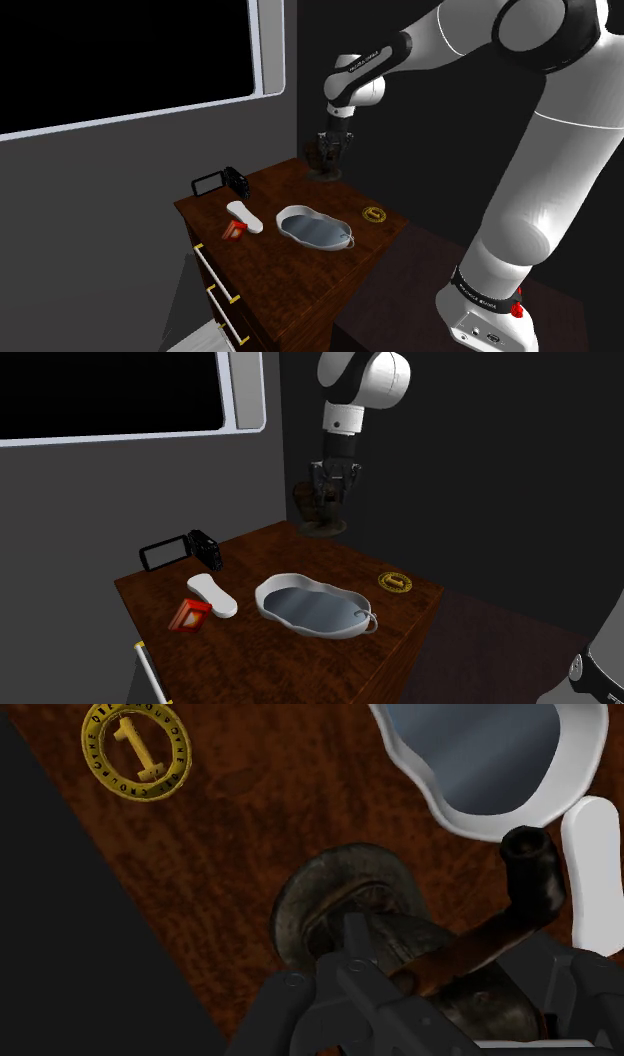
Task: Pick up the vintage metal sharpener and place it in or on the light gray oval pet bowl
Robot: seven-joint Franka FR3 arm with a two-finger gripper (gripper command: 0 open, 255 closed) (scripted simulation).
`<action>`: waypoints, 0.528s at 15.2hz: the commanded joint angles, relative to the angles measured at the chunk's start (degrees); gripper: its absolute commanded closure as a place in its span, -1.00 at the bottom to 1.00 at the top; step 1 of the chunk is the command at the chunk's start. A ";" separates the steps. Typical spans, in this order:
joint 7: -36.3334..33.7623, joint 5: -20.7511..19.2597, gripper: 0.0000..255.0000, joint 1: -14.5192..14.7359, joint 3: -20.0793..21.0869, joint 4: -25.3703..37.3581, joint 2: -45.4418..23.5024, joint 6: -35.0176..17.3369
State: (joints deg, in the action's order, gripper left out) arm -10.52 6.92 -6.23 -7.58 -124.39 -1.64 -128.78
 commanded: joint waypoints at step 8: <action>-11.13 -1.44 1.00 4.62 5.70 -15.06 13.77 -2.36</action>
State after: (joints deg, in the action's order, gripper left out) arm -20.21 5.60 -2.10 -2.65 -137.65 10.05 -131.21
